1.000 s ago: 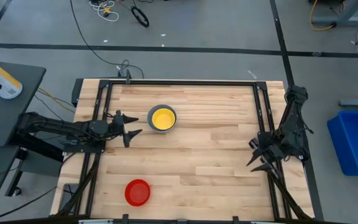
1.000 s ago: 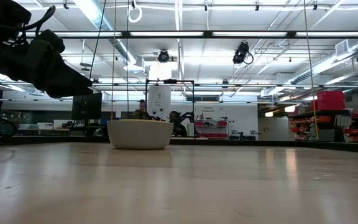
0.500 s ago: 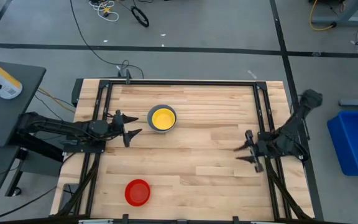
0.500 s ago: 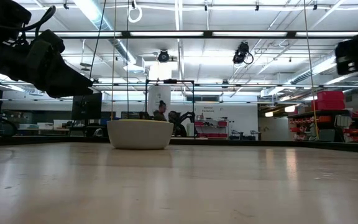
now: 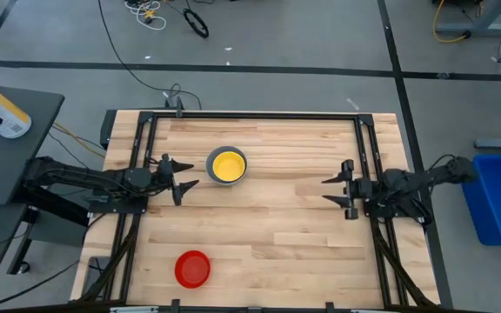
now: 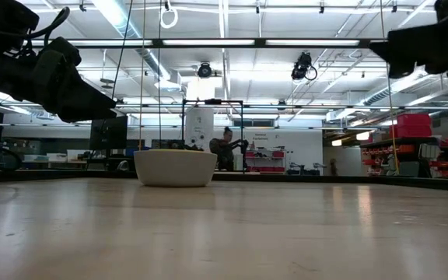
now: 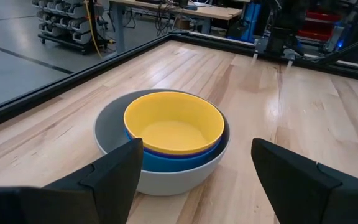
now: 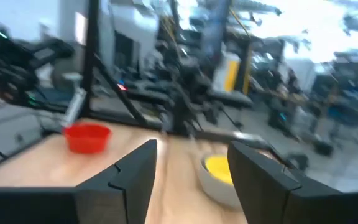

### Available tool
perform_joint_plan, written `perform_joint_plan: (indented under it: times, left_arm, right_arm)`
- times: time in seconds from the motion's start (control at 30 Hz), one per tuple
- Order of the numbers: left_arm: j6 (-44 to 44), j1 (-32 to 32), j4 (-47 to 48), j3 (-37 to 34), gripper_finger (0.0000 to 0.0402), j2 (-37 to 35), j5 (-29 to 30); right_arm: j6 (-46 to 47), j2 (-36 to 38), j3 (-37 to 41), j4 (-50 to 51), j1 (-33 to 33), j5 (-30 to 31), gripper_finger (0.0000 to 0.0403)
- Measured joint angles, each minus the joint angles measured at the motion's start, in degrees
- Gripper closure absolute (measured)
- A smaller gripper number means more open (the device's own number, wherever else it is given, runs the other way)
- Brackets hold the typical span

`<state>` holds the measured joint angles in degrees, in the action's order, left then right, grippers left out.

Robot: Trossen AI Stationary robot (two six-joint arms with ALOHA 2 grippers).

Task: Nest bowls inside each other
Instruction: Stack the red bowl on the yellow bowl

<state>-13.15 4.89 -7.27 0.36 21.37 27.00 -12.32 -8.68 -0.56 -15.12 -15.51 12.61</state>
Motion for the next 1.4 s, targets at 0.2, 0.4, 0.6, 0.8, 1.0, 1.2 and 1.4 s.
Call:
perform_joint_plan:
  times: [0.2,0.4,0.6,0.8,1.0,1.2,1.4]
  left_arm:
    - [-0.2,0.0,0.0,0.0,0.0095,0.0,0.0]
    - [-0.3,0.0,0.0,0.0,0.0095,0.0,-0.7]
    - [-1.5,0.0,0.2,0.0,0.0095,0.0,-1.1]
    - [-1.6,0.0,0.2,0.0,0.0095,0.0,-1.0]
    - [-2.1,0.0,0.4,0.0,0.0095,0.0,-0.9]
    - [-4.2,0.0,-0.5,0.0,0.0095,0.0,-4.0]
    - [-13.4,1.5,1.3,0.0,0.0095,0.2,-19.3]
  right_arm:
    - [-0.6,8.6,-0.1,7.7,0.5,-0.9,0.0184]
    - [-0.8,8.6,-0.5,7.9,0.4,0.3,0.0176]
    - [-1.6,8.6,-0.5,8.3,1.0,0.9,0.0169]
    - [2.3,8.5,-0.5,13.2,1.2,9.0,0.0161]
    - [2.4,8.2,-0.5,13.2,1.1,8.3,0.0151]
    - [1.8,7.6,-0.5,13.2,1.1,8.3,0.0142]
    - [4.5,5.5,-0.5,13.2,1.1,8.3,0.0137]
